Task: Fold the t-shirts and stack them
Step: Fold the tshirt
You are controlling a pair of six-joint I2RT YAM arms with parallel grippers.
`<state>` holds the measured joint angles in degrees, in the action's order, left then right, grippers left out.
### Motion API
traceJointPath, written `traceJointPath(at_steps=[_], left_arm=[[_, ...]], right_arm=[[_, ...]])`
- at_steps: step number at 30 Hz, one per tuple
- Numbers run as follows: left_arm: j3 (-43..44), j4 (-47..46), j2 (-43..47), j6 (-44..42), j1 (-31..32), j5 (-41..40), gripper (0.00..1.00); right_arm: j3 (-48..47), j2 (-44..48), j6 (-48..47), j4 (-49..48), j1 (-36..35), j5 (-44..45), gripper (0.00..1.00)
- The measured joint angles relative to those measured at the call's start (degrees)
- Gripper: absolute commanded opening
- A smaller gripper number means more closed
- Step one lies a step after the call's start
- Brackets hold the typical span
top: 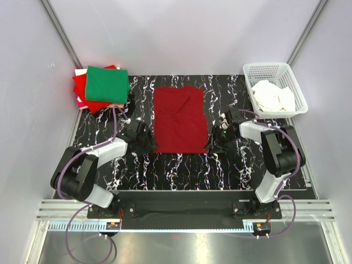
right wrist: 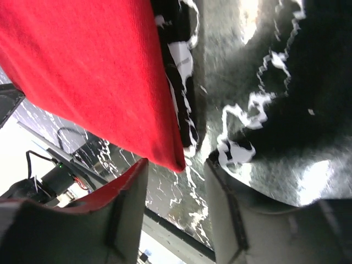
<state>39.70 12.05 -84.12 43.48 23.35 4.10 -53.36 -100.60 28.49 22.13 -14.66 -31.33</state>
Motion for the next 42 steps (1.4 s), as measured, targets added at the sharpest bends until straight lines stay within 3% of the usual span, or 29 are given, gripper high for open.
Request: traceJointPath(at_steps=[7,10,12,14,17,25,37,42], left_arm=[[0.0,-5.8,-2.4,1.9,2.3,0.2,0.48],[0.0,-6.1,-2.8,2.5,3.0,0.0,0.35],[0.0,-6.1,-3.1,2.9,3.2,0.0,0.18],[0.0,-5.7,-3.1,3.3,3.6,-0.2,0.09],[0.0,-5.5,-3.1,3.6,4.9,-0.7,0.0],[0.0,1.4,2.8,4.9,12.8,-4.5,0.0],[-3.2,17.3,22.3,16.4,30.6,-13.3,0.0],[-3.3,24.4,30.5,21.0,34.2,-15.2,0.03]], right_arm=[[-5.6,-4.6,-1.3,1.8,-1.8,0.4,0.37],[-6.6,-5.5,-2.3,2.6,-2.3,0.4,0.3],[-7.0,-5.6,-3.0,3.1,-2.4,0.4,0.16],[-7.1,-5.7,-3.6,3.2,-2.4,0.4,0.0],[-7.1,-5.7,-4.0,3.3,-2.4,0.4,0.0],[-0.9,1.1,-3.1,3.4,-2.4,0.6,0.0],[15.7,31.3,4.1,6.6,-2.5,0.5,0.0],[19.0,41.9,7.8,9.9,-2.6,0.2,0.0]])
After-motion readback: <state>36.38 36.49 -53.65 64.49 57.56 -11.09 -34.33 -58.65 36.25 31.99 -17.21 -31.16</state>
